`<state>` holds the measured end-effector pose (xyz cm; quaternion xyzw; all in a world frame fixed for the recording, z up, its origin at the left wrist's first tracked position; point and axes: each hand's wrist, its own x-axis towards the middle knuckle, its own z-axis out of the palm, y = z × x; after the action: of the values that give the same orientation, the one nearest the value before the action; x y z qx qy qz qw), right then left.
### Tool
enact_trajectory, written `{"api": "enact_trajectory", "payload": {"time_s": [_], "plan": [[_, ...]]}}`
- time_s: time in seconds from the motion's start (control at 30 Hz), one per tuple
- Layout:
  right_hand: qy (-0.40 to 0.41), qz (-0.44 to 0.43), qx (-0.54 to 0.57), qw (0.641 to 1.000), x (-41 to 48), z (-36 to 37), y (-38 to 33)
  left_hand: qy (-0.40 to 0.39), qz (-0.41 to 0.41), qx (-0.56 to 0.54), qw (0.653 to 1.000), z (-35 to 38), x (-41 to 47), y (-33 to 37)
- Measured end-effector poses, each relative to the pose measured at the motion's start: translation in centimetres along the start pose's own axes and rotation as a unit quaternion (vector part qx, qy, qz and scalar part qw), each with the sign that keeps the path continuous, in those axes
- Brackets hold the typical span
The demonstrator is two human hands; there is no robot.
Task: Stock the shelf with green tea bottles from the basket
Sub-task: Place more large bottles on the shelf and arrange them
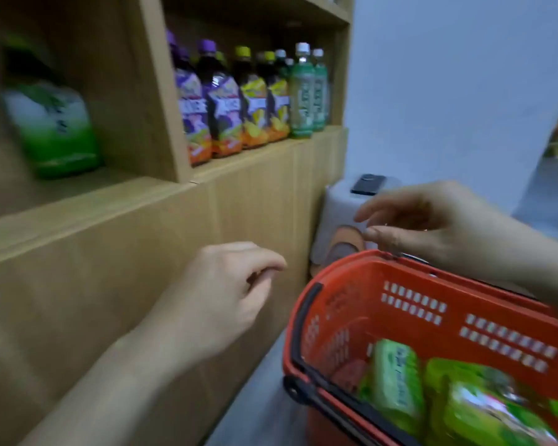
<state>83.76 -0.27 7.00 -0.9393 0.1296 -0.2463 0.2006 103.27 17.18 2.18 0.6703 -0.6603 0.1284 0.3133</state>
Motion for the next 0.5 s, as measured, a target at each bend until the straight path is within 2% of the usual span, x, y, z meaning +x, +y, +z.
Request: {"api": "enact_trajectory", "payload": {"time_s": [0.17, 0.23, 0.3, 0.37, 0.43, 0.5], "plan": [[-0.06, 0.18, -0.058, 0.98, -8.1, -0.8, 11.5, -0.109, -0.011, -0.053, 0.993, 11.3, 3.1, 3.5], [-0.129, 0.232, -0.064, 0.962, -10.4, 0.8, 15.0, -0.19, -0.019, -0.03, 0.981, 14.9, 4.4, 4.8], [-0.25, 0.274, -0.081, 0.925, -12.1, 2.6, 18.0, -0.269, -0.01, -0.007, 0.963, 18.3, 5.7, 5.7], [-0.363, 0.313, -0.089, 0.873, -13.7, 4.3, 20.6, -0.349, -0.007, 0.002, 0.937, 21.2, 7.0, 7.1], [-0.444, 0.341, -0.105, 0.822, -15.3, 6.2, 22.7, -0.422, 0.007, 0.013, 0.906, 24.0, 8.1, 8.7], [-0.497, 0.333, -0.159, 0.785, -16.6, 8.3, 23.6, -0.462, 0.03, 0.027, 0.886, 26.4, 8.9, 10.4]]}}
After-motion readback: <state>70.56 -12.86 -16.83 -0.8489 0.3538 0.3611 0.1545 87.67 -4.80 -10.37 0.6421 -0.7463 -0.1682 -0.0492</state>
